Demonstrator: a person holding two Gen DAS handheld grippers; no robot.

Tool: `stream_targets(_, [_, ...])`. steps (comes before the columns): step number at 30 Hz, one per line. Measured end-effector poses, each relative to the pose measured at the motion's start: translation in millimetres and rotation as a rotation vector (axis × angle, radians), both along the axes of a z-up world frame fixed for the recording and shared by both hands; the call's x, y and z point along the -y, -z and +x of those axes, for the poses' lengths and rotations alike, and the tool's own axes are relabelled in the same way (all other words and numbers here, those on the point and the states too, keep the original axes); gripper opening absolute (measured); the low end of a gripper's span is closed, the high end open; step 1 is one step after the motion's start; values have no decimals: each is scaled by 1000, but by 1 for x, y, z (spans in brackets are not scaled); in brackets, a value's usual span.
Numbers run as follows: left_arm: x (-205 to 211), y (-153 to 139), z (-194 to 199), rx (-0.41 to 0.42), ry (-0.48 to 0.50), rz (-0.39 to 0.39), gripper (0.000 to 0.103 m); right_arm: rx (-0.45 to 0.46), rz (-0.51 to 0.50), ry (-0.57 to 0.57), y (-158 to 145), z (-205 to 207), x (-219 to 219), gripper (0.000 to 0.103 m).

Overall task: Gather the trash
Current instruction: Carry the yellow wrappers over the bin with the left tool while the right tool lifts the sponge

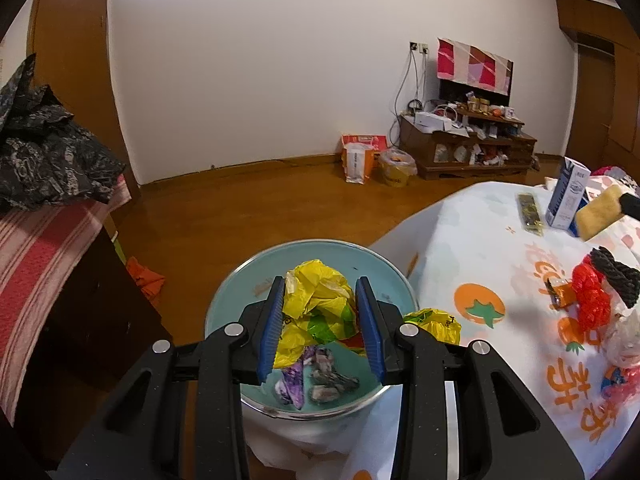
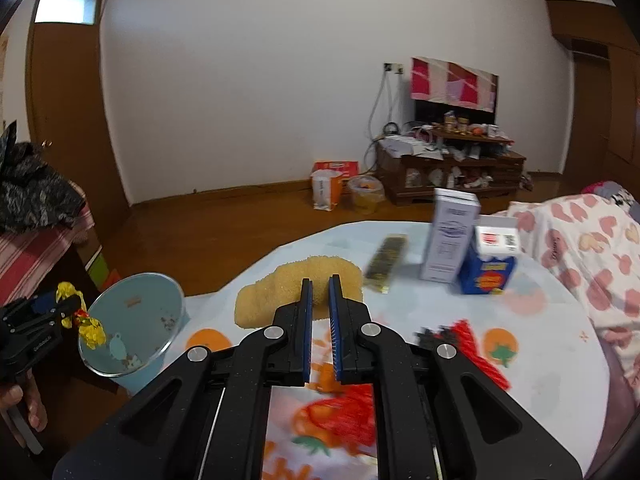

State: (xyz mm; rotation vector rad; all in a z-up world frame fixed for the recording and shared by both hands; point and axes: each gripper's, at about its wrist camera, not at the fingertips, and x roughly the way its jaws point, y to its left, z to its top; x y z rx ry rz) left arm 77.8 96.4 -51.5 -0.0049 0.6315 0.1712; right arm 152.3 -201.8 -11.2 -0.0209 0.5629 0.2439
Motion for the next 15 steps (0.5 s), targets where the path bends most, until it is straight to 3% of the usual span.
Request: stream_targets(15, [-22, -6, -10, 21, -61, 6, 36, -30, -26, -111, 20, 18, -76, 9])
